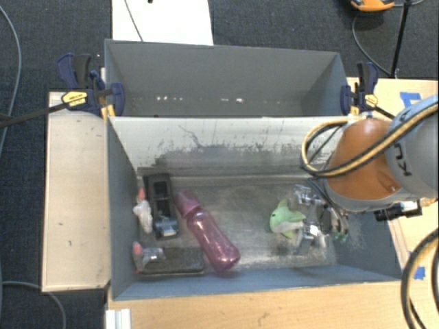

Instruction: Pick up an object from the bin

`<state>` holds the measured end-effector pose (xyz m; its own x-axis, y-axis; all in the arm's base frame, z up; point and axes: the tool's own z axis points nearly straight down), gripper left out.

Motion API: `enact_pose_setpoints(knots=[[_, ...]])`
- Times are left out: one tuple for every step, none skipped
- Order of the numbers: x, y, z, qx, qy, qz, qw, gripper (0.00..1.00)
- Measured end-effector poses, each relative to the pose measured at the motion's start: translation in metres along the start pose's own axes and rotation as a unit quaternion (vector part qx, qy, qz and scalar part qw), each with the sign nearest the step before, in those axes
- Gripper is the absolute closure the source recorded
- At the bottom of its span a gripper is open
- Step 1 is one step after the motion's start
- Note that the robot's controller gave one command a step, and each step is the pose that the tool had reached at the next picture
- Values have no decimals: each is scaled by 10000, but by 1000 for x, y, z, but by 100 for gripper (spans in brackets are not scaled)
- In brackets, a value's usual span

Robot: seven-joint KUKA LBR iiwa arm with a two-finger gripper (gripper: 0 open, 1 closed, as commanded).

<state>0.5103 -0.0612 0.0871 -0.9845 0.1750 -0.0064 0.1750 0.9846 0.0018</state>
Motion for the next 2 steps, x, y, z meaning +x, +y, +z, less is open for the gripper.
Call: enact_pose_setpoints(knots=[[3,6,17,0,-11,765,9971,100],[3,6,16,-2,-15,762,9971,100]])
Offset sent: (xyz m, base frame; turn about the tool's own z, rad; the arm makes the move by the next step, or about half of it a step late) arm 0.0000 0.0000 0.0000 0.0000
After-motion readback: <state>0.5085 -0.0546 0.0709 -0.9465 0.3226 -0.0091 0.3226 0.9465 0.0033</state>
